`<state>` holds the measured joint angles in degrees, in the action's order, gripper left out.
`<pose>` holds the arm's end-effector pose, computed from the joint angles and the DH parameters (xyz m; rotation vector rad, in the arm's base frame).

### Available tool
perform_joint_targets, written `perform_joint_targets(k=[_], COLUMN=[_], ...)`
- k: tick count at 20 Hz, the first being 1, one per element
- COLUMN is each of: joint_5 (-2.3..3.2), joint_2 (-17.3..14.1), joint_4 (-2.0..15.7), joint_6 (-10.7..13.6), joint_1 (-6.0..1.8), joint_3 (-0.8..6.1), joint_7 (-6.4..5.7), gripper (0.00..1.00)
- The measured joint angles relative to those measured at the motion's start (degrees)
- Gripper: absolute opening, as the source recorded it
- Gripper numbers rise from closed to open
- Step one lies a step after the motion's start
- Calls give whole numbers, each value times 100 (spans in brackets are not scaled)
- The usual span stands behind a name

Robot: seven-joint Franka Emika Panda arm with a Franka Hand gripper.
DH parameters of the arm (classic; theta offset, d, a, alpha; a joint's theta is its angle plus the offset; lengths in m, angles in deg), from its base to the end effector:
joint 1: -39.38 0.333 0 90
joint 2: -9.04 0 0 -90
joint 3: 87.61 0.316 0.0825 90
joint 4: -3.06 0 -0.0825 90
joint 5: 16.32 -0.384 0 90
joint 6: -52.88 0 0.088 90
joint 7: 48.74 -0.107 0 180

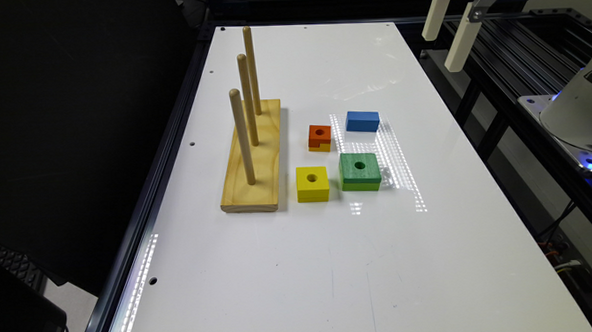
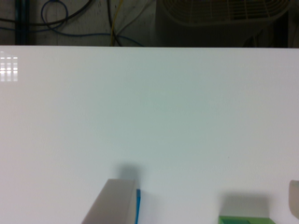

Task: Pick up yellow block.

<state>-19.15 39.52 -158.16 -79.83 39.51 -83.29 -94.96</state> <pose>0.3464 0.0251 0.3547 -2.8982 1.1772 -0.0487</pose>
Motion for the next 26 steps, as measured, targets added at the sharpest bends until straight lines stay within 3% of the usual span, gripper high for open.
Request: perform_joint_targets(k=[6, 14, 20, 26], joint_5=[6, 10, 21, 21], joint_2=[-469, -621, -1090, -1247], joint_4=[332, 498, 903, 1021], joint_6=[-94, -97, -115, -118], joint_1=[-81, -102, -191, -198], joint_3=[2, 2, 4, 19], joint_7=[25, 25, 83, 86], gripper=[100, 100, 100, 100])
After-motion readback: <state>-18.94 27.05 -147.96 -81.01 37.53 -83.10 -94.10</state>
